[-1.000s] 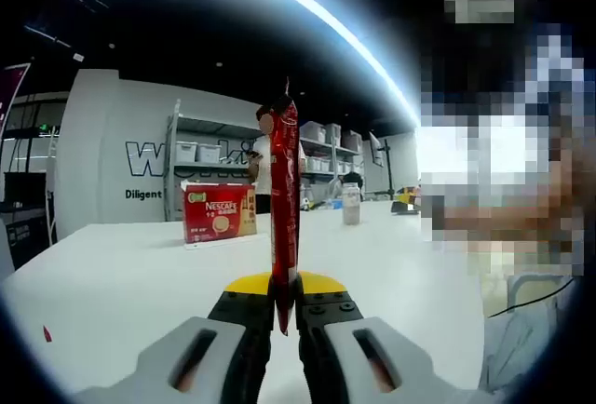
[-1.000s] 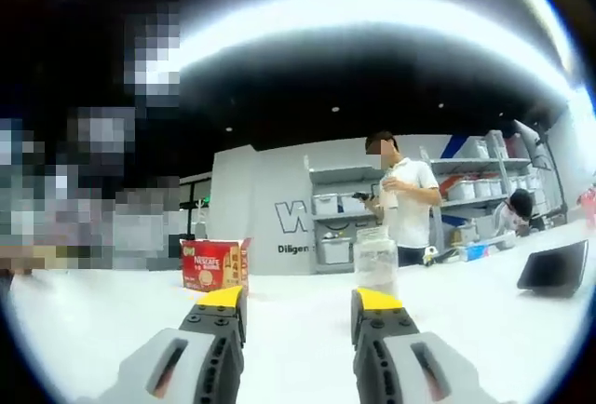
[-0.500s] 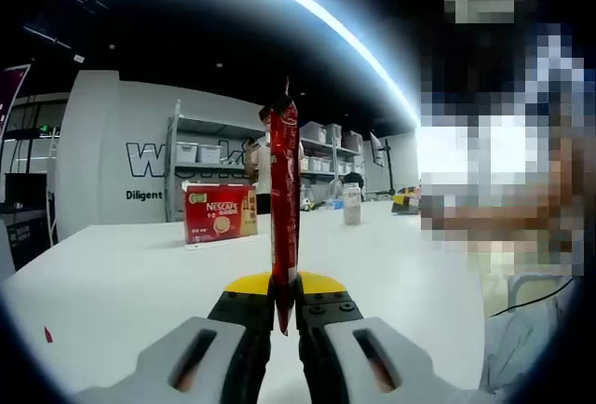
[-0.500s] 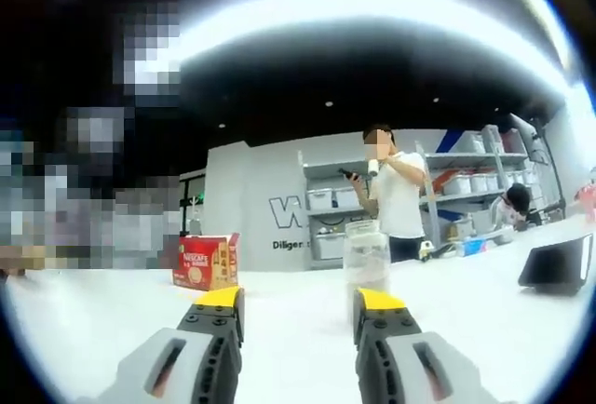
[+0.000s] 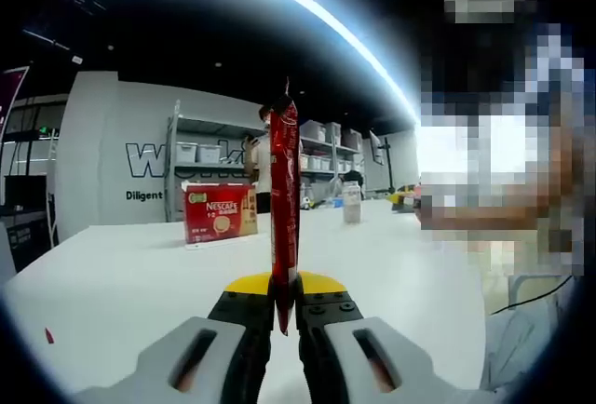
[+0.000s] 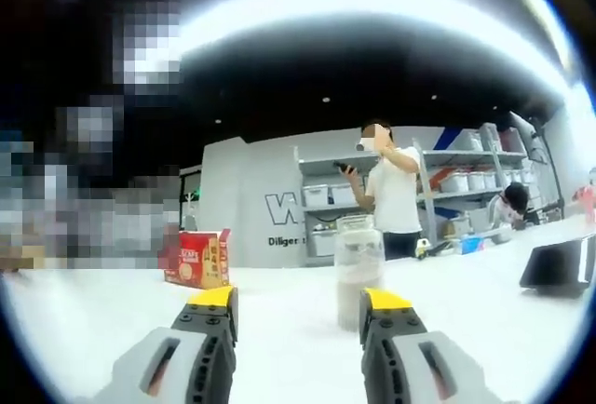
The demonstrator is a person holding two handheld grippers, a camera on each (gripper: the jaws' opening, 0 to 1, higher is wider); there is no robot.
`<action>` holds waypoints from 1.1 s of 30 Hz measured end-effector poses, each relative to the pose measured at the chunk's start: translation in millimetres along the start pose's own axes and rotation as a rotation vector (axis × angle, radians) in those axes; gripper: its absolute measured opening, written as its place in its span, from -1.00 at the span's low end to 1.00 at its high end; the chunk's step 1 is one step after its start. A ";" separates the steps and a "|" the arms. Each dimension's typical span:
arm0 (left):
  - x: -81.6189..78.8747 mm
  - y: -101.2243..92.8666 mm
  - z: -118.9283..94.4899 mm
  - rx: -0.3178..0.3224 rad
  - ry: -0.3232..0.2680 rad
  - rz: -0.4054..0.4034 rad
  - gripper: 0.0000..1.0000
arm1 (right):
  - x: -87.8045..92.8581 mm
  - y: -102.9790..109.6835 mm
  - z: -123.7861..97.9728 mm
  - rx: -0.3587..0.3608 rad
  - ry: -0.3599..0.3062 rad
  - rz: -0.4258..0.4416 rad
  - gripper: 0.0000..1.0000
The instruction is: Tear open the coffee pouch, take out the coffee, and pour the coffee from the pouch into the cup
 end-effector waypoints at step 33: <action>1.2 2.5 0.4 -0.001 0.007 0.016 -0.79 | 5.8 -30.1 43.2 0.052 0.026 -0.017 0.14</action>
Point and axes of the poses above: the point that each gripper's makers call its tool centre point, and the gripper's own axes: z roughly forward along the fingers, y roughly to its left, x roughly out of its underside, the point moved 10 cm from there along -z, roughly backward along the fingers, and after that the axes turned 7 degrees about z, right-handed, at the moved point
